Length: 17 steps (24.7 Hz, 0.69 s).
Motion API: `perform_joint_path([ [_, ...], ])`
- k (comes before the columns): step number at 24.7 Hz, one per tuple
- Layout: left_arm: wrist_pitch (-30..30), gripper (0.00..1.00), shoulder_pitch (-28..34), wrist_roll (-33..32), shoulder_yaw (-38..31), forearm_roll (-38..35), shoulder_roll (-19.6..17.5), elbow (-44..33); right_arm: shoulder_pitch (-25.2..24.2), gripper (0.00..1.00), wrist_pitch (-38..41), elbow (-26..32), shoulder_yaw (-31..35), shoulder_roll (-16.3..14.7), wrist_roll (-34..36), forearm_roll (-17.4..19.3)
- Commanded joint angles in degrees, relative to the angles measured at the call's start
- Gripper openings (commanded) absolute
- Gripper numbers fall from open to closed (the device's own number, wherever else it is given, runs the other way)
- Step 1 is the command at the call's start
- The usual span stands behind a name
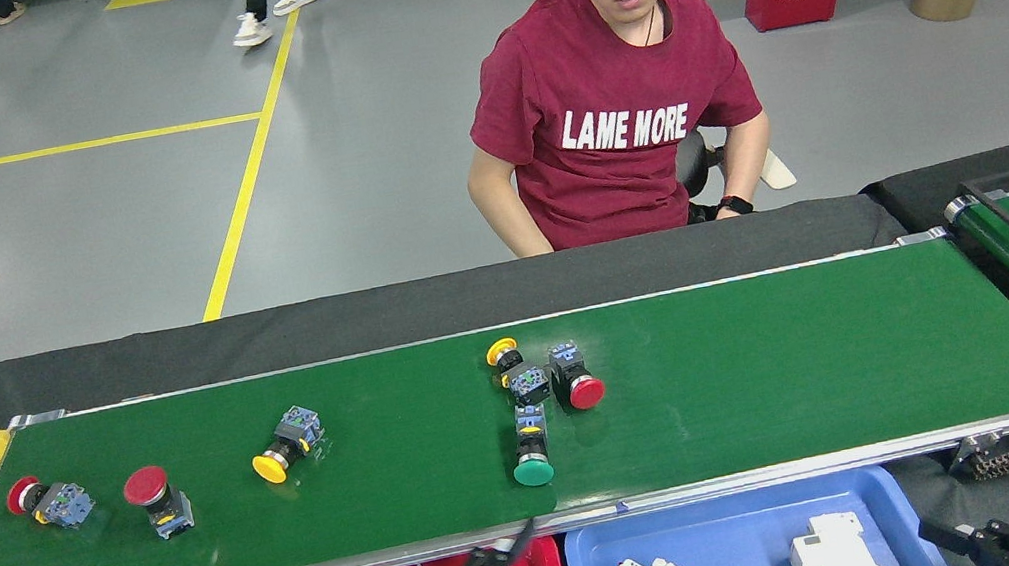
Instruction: Pick switch part from conveyor to tray
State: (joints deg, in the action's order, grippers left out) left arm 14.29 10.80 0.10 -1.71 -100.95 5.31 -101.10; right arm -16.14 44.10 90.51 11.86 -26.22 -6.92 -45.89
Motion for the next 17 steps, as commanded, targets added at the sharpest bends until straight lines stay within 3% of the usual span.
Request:
perform_joint_path([
  [1,1.17,1.0,-0.08,0.96,-9.88,2.41,-1.96,-0.5,2.6,0.93,0.9,0.98,1.77,0.2,0.51,1.15],
  [3,5.48,1.0,0.27,0.87,-18.33,6.46,-5.66,2.14,5.25,0.92,-1.64,0.81,1.59,1.26,0.51,0.63],
  [5,7.77,1.0,0.98,0.87,-22.72,9.36,-7.24,4.69,7.27,0.91,-10.26,0.81,1.24,2.57,0.51,-0.08],
  [12,7.59,1.0,-5.35,0.17,-23.25,9.54,-8.91,9.35,10.61,0.92,-39.35,0.81,-9.39,12.59,4.73,-12.91],
  [15,7.33,1.0,-12.47,0.17,-23.25,9.36,-10.14,18.49,10.52,0.92,-43.22,0.98,-15.99,12.94,7.36,-14.14],
  [17,5.39,1.0,-16.34,0.17,-23.25,9.28,-13.13,24.29,10.78,0.92,-43.39,1.25,-17.3,13.03,7.36,-14.14],
])
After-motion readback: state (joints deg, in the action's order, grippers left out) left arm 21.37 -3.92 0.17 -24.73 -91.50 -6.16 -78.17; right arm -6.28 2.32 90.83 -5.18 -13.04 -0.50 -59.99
